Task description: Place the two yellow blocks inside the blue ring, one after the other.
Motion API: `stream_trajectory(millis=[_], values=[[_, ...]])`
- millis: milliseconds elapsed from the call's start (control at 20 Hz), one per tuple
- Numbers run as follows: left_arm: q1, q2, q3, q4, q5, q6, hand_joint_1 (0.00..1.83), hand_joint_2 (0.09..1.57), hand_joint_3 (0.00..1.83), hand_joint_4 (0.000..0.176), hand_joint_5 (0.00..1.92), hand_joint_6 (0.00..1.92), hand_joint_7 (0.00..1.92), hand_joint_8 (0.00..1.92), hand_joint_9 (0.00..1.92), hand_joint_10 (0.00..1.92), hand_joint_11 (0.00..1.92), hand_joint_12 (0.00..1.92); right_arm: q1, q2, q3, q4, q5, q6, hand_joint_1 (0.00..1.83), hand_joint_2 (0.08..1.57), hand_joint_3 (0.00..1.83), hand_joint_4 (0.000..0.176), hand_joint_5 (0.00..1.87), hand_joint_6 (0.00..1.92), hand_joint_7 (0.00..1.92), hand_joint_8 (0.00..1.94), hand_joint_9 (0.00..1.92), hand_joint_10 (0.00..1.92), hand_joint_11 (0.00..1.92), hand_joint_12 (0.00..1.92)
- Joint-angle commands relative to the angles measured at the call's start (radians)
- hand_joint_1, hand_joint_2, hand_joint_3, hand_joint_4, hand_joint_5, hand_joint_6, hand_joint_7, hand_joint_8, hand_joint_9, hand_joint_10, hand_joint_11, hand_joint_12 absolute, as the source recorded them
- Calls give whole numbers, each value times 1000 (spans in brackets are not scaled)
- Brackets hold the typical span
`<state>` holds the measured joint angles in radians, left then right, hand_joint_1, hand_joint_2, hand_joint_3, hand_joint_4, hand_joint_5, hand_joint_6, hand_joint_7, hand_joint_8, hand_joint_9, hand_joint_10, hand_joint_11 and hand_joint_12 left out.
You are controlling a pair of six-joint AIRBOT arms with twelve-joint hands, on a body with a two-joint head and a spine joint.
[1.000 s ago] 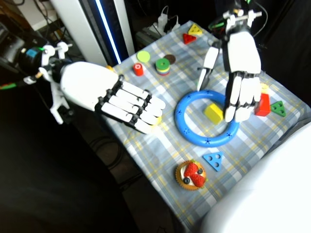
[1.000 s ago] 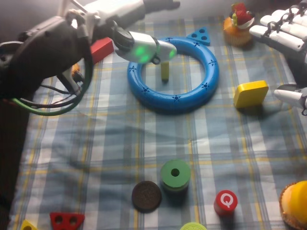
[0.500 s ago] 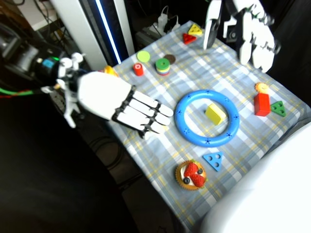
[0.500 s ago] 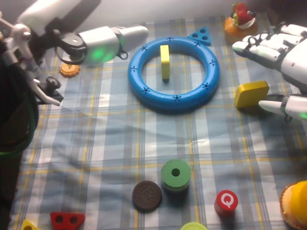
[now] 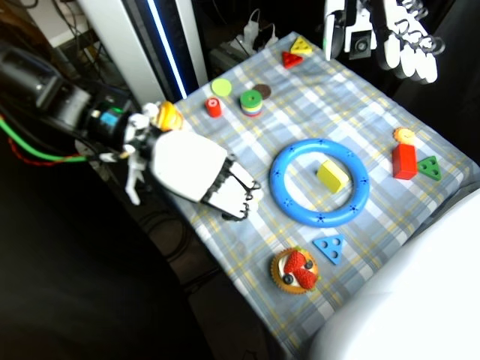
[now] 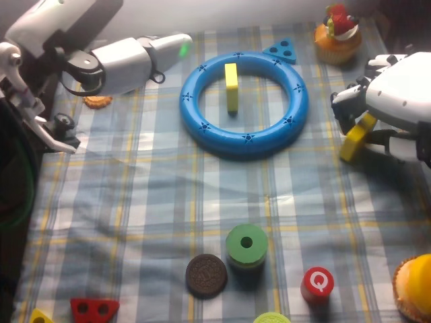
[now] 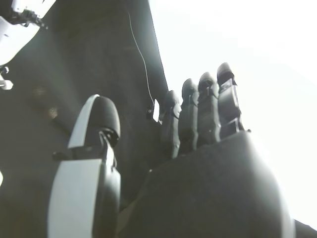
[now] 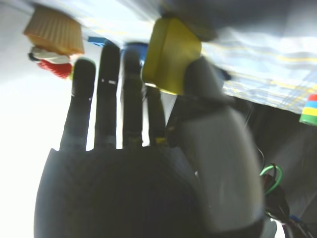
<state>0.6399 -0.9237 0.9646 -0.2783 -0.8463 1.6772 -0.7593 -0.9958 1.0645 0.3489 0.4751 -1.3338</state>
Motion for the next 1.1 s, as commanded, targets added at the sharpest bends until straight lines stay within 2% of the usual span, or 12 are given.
stream_trajectory(millis=[0,100,250,300,400,550,650,700,800,900,950,1050], values=[[-6,5,-4,15,-135,-9,713,1309,2,41,273,4,233,3,144,26,0,694,22,2,4,-10,113,0,1208,1239,1,0,681,1235,848,1475,657,1682,552,1918],[9,16,-14,14,-152,-11,658,1340,9,49,269,1,220,2,132,15,0,625,51,8,1,-24,115,0,1196,1259,3,0,676,1239,789,1579,630,1806,610,1921],[47,33,-29,-2,-185,-22,650,1354,2,24,291,5,246,3,140,10,0,484,120,19,-11,-83,119,0,1146,1274,0,0,680,1311,731,1559,525,1691,477,1921],[52,33,-29,-4,-189,-31,693,1342,0,11,291,2,254,2,152,12,0,267,134,15,-9,-94,119,0,1156,1269,0,0,657,1334,771,1506,556,1629,475,1921],[64,33,-29,-9,-198,-43,743,1325,0,0,311,5,284,3,220,28,0,689,177,-13,12,-113,109,0,1159,1266,1,0,642,1355,791,1467,584,1527,468,1910],[77,30,-29,-14,-205,-44,763,1317,0,0,315,2,279,1,227,21,0,838,232,-89,76,-117,64,0,1144,1277,2,0,638,1375,755,1502,508,1491,329,1888],[90,30,-29,-19,-212,-55,775,1325,0,0,313,5,278,1,224,16,0,894,252,-133,113,-117,35,0,1143,1272,0,0,658,1356,756,1494,548,1447,394,1824],[93,28,-27,-20,-211,-59,742,1328,0,3,305,1,273,0,223,13,0,945,260,-160,138,-117,16,0,1295,1253,0,0,613,1348,769,1386,684,1546,511,1720],[94,23,-23,-20,-209,-60,748,1330,0,0,306,2,271,3,217,9,0,912,262,-192,163,-116,7,0,1327,1256,0,0,589,1404,769,1375,681,1575,441,1691],[93,19,-20,-20,-209,-61,751,1335,0,0,296,1,253,0,203,2,0,849,263,-220,188,-114,-2,0,1328,1254,1,0,630,1342,769,1393,657,1603,456,1713],[94,18,-19,-20,-210,-63,741,1342,0,0,302,2,253,1,207,3,0,863,265,-231,197,-113,-8,0,1185,1263,2,0,659,1339,765,1460,628,1388,482,1692],[96,15,-17,-19,-211,-70,775,1331,0,0,369,27,282,10,219,8,0,849,266,-248,214,-110,-12,0,1141,1271,2,0,671,1339,741,1494,619,1289,475,1706]])
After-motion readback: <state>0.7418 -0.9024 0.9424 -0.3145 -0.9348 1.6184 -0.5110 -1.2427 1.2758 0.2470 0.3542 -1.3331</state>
